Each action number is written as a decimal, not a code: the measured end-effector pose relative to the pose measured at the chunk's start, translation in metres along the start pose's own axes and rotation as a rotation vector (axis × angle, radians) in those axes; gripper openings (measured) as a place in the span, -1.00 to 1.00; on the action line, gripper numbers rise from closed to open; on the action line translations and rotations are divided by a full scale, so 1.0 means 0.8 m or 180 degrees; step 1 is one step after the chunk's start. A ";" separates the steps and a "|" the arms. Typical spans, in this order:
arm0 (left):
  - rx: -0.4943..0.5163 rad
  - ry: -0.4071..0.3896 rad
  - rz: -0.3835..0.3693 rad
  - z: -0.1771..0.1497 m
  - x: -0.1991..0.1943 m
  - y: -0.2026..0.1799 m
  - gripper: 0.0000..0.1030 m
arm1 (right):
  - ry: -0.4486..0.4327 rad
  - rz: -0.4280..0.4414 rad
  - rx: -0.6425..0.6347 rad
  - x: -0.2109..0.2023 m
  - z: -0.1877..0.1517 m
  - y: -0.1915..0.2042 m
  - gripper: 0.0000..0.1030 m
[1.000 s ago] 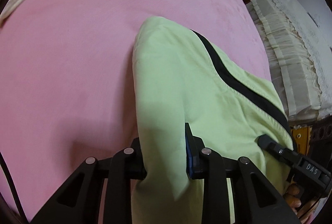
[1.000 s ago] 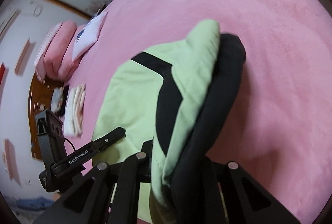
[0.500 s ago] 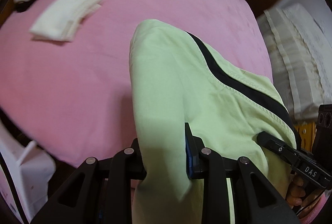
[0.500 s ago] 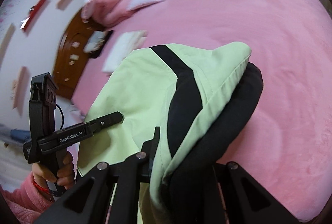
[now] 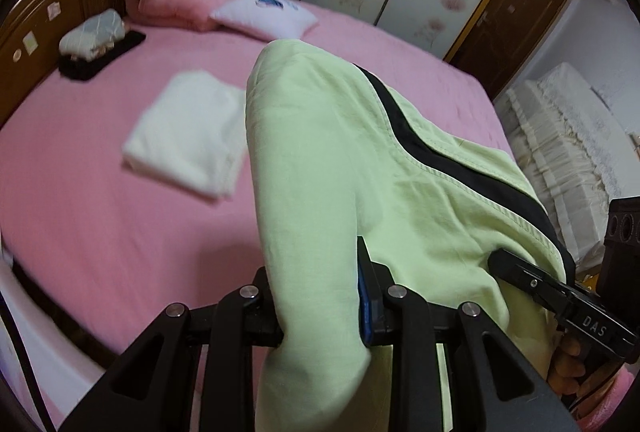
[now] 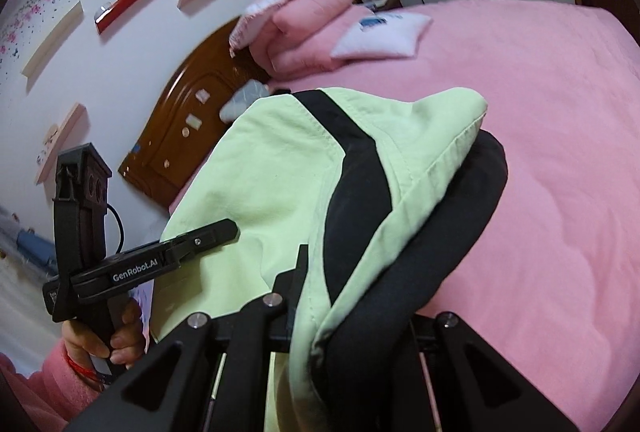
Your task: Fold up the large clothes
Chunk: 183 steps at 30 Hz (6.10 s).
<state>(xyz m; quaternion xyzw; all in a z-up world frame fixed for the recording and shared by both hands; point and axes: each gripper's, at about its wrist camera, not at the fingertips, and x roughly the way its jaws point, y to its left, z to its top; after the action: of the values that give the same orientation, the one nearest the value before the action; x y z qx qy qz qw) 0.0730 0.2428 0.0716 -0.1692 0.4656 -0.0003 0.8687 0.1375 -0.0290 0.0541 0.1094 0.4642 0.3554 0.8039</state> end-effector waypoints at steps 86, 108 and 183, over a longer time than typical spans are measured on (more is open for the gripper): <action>0.0041 0.1174 0.1157 -0.161 0.219 -0.019 0.61 | 0.1232 -0.1969 0.0957 0.020 -0.248 -0.152 0.73; 0.1585 0.0920 0.0466 -0.284 0.084 -0.379 0.61 | 0.0881 -0.2104 0.1418 -0.240 -0.356 -0.191 0.73; 0.0934 0.0407 0.0668 -0.247 0.018 -0.385 0.98 | 0.0141 -0.2459 0.0668 -0.287 -0.247 -0.124 1.00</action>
<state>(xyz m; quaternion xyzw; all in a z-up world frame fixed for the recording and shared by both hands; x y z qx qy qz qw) -0.0307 -0.1077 0.0500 0.0091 0.5299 0.0117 0.8479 -0.0512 -0.2856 0.0498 0.0007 0.5222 -0.0201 0.8526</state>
